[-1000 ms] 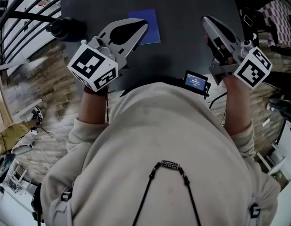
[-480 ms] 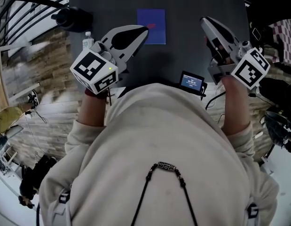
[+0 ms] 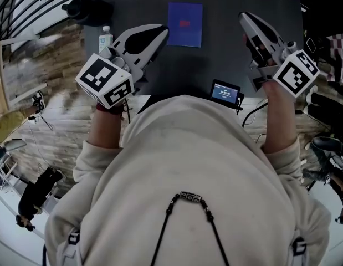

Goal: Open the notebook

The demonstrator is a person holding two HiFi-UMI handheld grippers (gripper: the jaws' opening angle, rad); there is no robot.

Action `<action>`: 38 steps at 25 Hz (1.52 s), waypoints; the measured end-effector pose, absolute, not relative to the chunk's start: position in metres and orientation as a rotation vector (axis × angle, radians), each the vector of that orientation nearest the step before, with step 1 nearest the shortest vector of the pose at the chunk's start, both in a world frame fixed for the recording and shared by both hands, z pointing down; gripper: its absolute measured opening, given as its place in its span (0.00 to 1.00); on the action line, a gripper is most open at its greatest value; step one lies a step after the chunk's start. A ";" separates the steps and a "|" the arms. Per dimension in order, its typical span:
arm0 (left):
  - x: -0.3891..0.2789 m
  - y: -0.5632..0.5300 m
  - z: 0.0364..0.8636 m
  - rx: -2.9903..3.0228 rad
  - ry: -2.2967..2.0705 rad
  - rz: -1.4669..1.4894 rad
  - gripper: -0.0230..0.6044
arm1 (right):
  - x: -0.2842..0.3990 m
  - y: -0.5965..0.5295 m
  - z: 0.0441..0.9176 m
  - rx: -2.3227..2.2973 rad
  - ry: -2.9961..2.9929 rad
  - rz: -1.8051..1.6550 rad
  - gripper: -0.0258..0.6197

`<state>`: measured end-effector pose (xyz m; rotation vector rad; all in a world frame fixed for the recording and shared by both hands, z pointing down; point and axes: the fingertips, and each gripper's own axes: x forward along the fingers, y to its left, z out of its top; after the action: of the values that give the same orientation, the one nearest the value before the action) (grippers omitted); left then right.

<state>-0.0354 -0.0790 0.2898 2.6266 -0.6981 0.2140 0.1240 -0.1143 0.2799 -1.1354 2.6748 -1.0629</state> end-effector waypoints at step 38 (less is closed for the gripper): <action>-0.011 -0.113 0.476 2.361 -0.698 0.583 0.05 | 0.134 -0.153 0.458 -1.258 2.607 -1.478 0.07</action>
<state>-0.0112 -0.1128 0.4763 2.3615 -0.6978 0.5829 0.1338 -0.1534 0.4584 -1.2582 2.6067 -1.4785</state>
